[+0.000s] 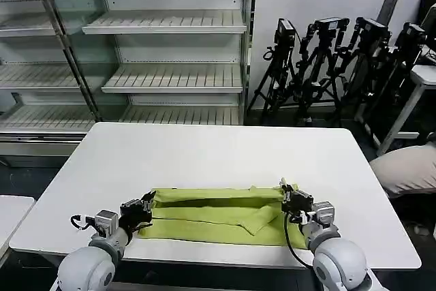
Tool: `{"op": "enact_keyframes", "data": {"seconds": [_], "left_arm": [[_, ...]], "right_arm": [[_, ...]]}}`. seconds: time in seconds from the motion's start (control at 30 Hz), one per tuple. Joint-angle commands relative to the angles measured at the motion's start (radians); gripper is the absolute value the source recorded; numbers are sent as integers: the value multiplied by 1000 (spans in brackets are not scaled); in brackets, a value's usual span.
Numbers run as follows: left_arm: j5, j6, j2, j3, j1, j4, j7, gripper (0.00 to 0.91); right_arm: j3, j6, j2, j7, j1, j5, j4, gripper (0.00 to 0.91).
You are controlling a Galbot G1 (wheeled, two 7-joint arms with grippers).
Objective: Fold and organize the clothes.
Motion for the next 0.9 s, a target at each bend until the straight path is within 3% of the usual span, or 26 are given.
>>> {"op": "enact_keyframes", "data": {"seconds": [0.03, 0.43, 0.47, 0.5, 0.67, 0.9], "left_arm": [[5, 1, 0, -1, 5, 0, -1, 20], [24, 0, 7, 7, 32, -12, 1, 40], [25, 0, 6, 7, 27, -5, 1, 333], [27, 0, 5, 7, 21, 6, 1, 907], [60, 0, 4, 3, 11, 33, 6, 907], [-30, 0, -18, -30, 38, -86, -17, 907]], "right_arm": [[11, -3, -7, 3, -20, 6, 41, 0], [18, -6, -11, -5, -53, 20, 47, 0], [17, -6, -11, -6, -54, 18, 45, 0], [14, -6, -11, -6, -55, 14, 41, 907], [17, -4, -10, -11, -70, -15, 31, 907], [128, -2, -26, -28, -142, -14, 89, 907]]}}
